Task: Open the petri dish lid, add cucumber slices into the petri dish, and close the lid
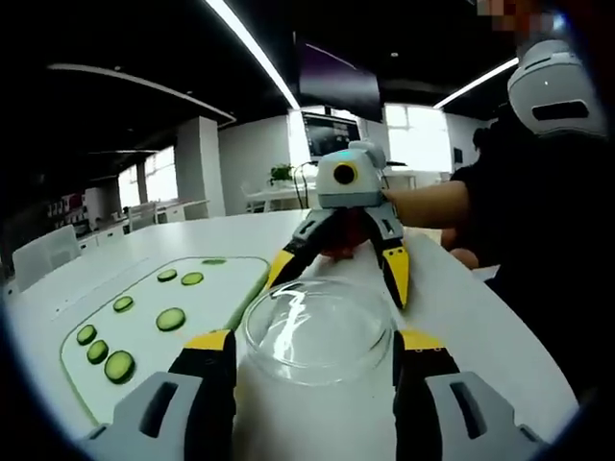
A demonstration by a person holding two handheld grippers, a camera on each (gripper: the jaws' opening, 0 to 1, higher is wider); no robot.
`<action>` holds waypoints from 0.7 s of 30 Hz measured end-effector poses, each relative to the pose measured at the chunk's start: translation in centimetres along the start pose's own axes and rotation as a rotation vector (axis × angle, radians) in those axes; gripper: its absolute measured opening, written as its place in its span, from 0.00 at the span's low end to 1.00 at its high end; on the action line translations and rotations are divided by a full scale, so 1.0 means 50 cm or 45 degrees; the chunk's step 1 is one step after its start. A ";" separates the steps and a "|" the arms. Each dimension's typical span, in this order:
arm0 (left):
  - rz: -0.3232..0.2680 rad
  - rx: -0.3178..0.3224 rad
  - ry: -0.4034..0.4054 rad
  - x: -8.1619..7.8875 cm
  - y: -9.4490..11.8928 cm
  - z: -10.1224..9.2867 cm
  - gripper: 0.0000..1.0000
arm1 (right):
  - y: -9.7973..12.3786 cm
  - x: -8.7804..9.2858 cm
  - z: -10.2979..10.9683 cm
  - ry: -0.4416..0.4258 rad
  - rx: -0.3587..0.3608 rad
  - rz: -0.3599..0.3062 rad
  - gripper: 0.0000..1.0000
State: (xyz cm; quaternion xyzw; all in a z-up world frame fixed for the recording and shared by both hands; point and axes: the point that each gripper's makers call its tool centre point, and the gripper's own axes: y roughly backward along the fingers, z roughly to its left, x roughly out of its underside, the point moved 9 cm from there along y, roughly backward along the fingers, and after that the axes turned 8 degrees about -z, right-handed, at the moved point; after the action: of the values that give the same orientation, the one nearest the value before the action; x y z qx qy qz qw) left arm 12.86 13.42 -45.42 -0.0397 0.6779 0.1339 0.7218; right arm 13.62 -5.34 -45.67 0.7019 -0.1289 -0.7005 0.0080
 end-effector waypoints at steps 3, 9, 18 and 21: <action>-0.006 0.013 0.018 -0.002 -0.002 0.001 0.63 | -0.002 0.001 0.000 -0.011 -0.006 0.007 0.65; 0.020 0.013 0.006 0.002 -0.004 0.002 0.62 | -0.007 0.005 0.001 0.011 0.011 0.039 0.63; 0.032 0.008 0.001 0.007 -0.007 0.001 0.62 | -0.012 0.003 -0.003 0.031 -0.017 0.038 0.61; 0.033 0.003 0.007 0.007 -0.007 0.000 0.62 | -0.010 0.004 -0.007 0.032 -0.021 0.034 0.60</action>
State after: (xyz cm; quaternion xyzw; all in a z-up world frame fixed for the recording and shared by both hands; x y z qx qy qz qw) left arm 12.98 13.15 -45.80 -0.0305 0.6805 0.1426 0.7181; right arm 14.07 -4.98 -45.92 0.7088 -0.1325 -0.6924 0.0248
